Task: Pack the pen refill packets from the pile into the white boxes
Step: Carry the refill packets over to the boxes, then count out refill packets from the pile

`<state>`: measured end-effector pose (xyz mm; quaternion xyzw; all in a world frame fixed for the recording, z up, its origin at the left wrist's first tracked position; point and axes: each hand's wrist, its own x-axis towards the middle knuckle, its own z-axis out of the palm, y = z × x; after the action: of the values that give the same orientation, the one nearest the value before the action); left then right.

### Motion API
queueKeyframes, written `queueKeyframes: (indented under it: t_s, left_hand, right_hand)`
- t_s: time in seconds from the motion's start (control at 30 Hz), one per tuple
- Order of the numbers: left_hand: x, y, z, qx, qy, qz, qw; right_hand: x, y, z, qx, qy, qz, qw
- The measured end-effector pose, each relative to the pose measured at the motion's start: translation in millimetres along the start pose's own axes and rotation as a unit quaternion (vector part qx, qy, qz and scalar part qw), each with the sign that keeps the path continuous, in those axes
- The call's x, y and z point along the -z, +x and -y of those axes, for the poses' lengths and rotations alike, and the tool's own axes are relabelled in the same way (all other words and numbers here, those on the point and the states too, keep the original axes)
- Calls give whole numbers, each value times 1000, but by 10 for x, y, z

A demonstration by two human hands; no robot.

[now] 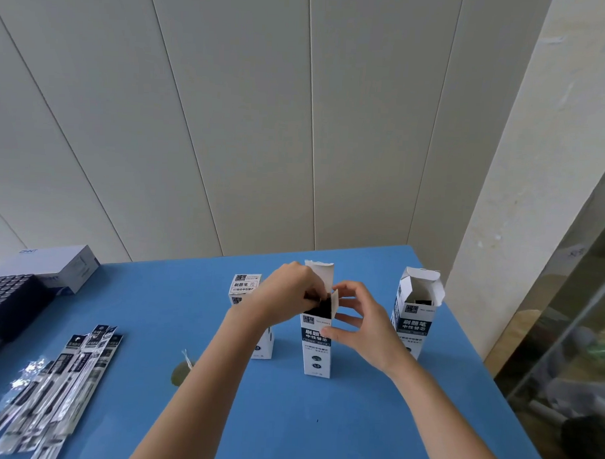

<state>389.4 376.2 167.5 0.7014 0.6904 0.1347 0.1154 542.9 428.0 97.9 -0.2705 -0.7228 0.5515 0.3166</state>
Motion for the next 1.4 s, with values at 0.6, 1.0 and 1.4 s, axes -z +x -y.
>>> queueKeyframes:
  t_s: [0.6, 1.0, 1.4]
  left_hand:
    - [-21, 0, 76, 20, -31, -47, 998]
    - [-530, -803, 265, 191, -46, -250, 948]
    - [-1279, -1642, 434, 288, -14, -166, 943]
  right_hand:
    - [51, 105, -87, -1, 9, 12, 1000]
    - [-34, -73, -380, -40, -75, 29, 996]
    - [-586, -887, -756, -150, -200, 36, 967]
